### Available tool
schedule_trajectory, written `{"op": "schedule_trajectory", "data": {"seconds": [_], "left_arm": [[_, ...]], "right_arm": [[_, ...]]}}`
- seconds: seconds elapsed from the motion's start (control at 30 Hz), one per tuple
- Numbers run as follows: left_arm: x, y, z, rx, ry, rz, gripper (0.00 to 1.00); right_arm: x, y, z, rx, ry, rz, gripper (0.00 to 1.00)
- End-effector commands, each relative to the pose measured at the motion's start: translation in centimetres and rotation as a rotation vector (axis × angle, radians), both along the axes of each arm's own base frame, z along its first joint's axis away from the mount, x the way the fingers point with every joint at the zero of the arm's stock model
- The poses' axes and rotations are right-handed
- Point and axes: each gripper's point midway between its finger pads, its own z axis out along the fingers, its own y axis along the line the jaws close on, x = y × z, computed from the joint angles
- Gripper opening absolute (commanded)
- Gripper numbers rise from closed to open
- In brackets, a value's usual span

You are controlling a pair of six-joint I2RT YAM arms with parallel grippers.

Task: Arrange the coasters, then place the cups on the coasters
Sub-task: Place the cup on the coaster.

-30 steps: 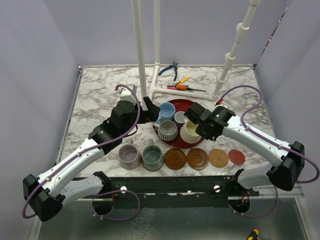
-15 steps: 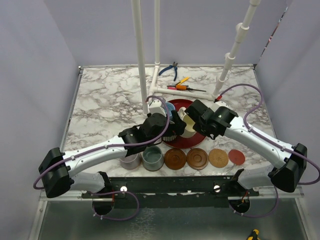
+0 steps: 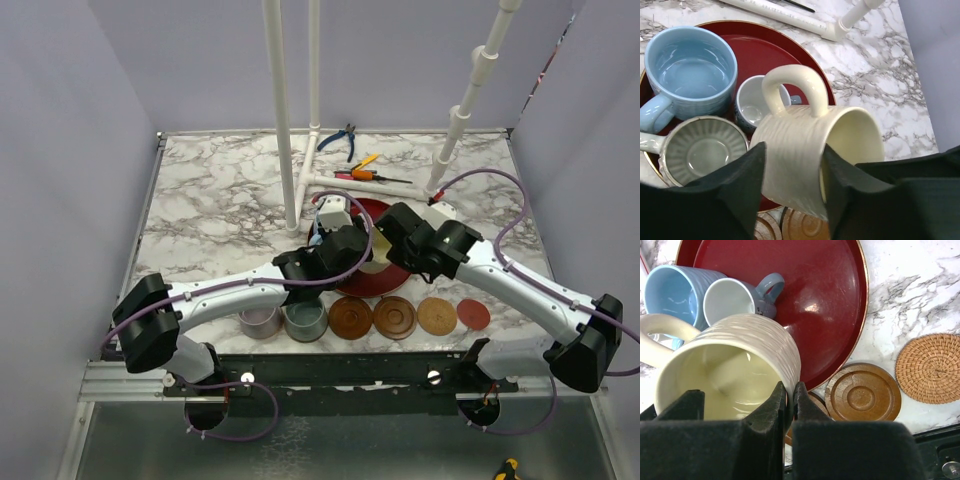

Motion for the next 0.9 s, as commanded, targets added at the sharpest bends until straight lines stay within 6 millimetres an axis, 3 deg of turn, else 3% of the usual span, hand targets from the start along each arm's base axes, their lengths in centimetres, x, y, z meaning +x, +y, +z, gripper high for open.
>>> {"op": "schedule_trajectory", "data": {"seconds": [0.0, 0.37, 0.7, 0.87], "left_arm": [[1.3, 0.7, 1.4, 0.069, -0.083, 0.100, 0.41], [1.3, 0.2, 0.9, 0.131, -0.087, 0.101, 0.00], [1.9, -1.2, 2.3, 0.104, -0.098, 0.092, 0.00], [2.6, -2.0, 2.0, 0.096, -0.081, 0.083, 0.00]], "right_arm": [[1.5, 1.1, 1.9, 0.070, -0.101, -0.007, 0.00], [1.3, 2.5, 2.9, 0.128, -0.153, 0.120, 0.02], [-0.2, 1.8, 1.8, 0.139, -0.145, 0.176, 0.22], [-0.9, 1.4, 0.8, 0.126, -0.107, 0.176, 0.28]]}}
